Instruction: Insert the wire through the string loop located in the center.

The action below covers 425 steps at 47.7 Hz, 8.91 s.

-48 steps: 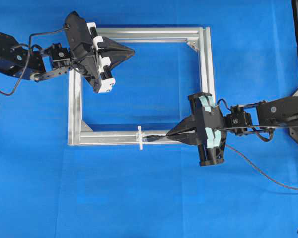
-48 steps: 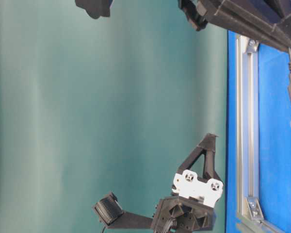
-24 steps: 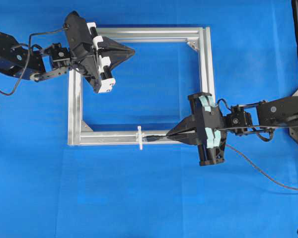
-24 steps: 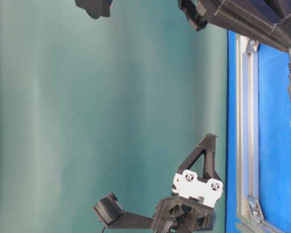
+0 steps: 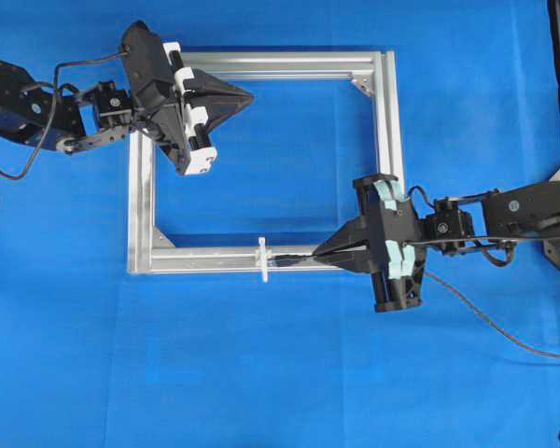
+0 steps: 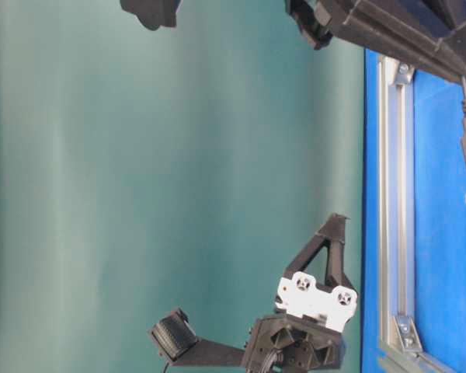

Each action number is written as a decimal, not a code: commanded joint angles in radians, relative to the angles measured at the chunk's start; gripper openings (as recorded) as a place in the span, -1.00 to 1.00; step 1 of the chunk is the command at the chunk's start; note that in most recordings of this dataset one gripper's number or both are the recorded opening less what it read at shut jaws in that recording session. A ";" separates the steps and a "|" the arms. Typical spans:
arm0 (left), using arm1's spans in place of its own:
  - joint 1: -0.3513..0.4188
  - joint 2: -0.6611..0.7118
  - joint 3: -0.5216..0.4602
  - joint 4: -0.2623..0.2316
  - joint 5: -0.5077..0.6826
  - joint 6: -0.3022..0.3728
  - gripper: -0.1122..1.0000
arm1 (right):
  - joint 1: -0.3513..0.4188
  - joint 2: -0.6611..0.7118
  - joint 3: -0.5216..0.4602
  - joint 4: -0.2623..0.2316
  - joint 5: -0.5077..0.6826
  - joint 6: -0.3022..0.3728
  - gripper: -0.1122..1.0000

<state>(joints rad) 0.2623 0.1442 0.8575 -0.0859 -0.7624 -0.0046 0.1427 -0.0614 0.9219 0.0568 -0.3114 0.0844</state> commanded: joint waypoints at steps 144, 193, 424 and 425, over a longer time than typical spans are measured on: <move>-0.466 -0.066 0.031 0.003 0.112 -0.098 -0.80 | 0.000 0.149 -0.178 0.003 -0.038 0.000 -0.86; -0.471 -0.064 0.029 0.006 0.098 -0.107 0.85 | 0.000 0.149 -0.175 0.003 -0.038 0.002 -0.86; -0.482 -0.347 0.341 0.003 0.282 -0.109 -0.66 | 0.017 0.130 -0.173 0.003 0.020 0.005 0.80; -0.482 -0.360 0.353 0.003 0.290 -0.109 -0.66 | 0.017 0.129 -0.175 0.003 0.020 0.003 0.81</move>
<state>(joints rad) -0.2148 -0.1519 1.1796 -0.0844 -0.4939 -0.1120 0.1580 0.0966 0.7593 0.0583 -0.2884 0.0874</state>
